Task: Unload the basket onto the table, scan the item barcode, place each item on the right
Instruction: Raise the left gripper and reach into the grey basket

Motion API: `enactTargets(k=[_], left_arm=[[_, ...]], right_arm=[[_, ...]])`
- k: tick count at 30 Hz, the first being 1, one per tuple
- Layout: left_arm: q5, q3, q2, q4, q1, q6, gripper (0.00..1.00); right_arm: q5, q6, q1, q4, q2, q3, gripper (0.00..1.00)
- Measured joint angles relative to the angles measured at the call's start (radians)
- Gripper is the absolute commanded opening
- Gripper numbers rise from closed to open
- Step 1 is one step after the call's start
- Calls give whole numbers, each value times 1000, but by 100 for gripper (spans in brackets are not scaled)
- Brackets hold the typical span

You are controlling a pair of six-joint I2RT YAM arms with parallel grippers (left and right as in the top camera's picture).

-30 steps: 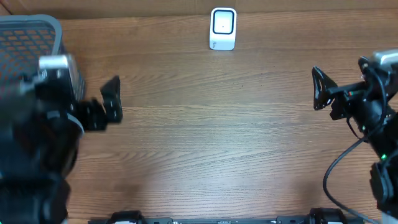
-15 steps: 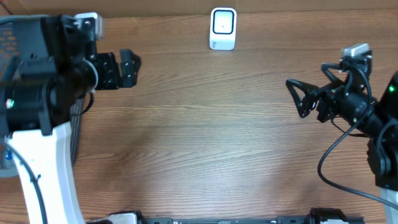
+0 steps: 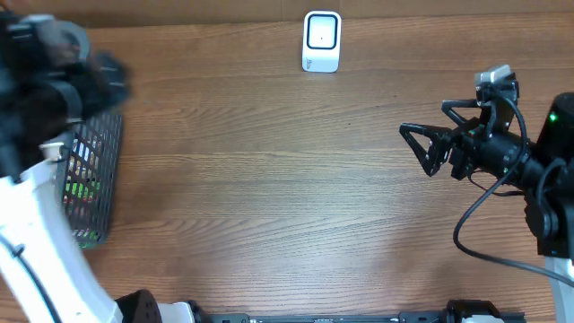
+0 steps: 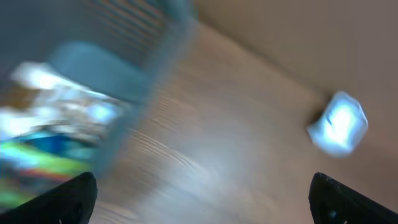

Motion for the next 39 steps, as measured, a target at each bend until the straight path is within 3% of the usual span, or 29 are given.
enactTargets(k=[7, 14, 26, 33, 39], left_arm=[[-79, 46, -8, -50, 328, -152, 100], [-125, -21, 68, -65, 483, -240, 100], [-145, -114, 369, -82, 502, -262, 100], [-169, -114, 417, -128, 477, -263, 100], [-225, -196, 429, -74, 448, -291, 100]], right_arm=[[-1, 48, 0, 1, 40, 0, 99], [-1, 60, 0, -1, 70, 0, 99], [-2, 68, 0, -5, 113, 0, 99], [-1, 82, 0, -5, 114, 0, 99], [-1, 82, 0, -6, 114, 0, 99]])
